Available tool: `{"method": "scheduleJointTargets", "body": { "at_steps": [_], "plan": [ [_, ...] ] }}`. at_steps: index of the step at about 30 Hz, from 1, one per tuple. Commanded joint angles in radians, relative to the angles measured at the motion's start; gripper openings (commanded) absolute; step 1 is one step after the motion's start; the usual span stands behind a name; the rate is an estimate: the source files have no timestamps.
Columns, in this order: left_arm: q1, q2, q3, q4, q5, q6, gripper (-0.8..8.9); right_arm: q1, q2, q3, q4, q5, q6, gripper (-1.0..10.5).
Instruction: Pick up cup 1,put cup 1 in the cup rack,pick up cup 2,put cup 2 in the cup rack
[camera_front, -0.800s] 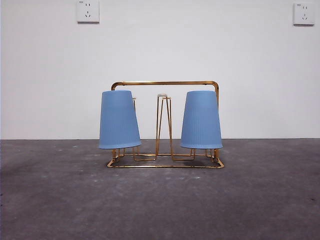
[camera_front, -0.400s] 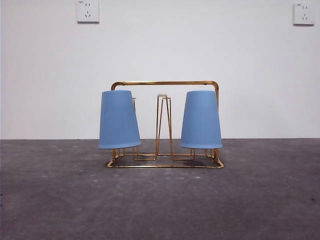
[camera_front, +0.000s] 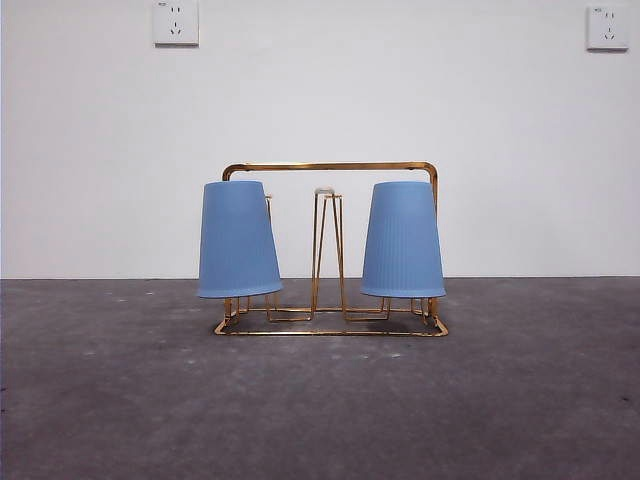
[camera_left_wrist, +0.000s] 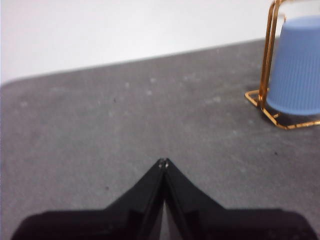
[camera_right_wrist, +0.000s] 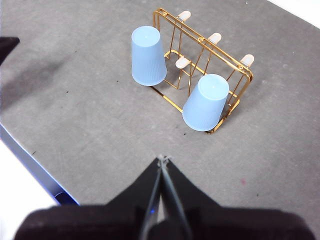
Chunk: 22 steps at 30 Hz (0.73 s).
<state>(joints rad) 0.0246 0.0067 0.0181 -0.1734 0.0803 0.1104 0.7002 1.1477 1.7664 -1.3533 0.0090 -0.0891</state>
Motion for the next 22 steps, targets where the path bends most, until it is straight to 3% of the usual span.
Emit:
{"method": "scheduleJointTargets", "body": {
  "at_steps": [1, 22],
  "plan": [
    [0.003, -0.003, -0.011, 0.011, 0.006, -0.026, -0.03, 0.000, 0.003, -0.004, -0.021, 0.000, 0.010, 0.0],
    [0.003, 0.010, -0.010, 0.011, 0.005, -0.027, -0.03, 0.000, 0.003, -0.004, -0.016, 0.006, 0.010, 0.0]
  ]
}}
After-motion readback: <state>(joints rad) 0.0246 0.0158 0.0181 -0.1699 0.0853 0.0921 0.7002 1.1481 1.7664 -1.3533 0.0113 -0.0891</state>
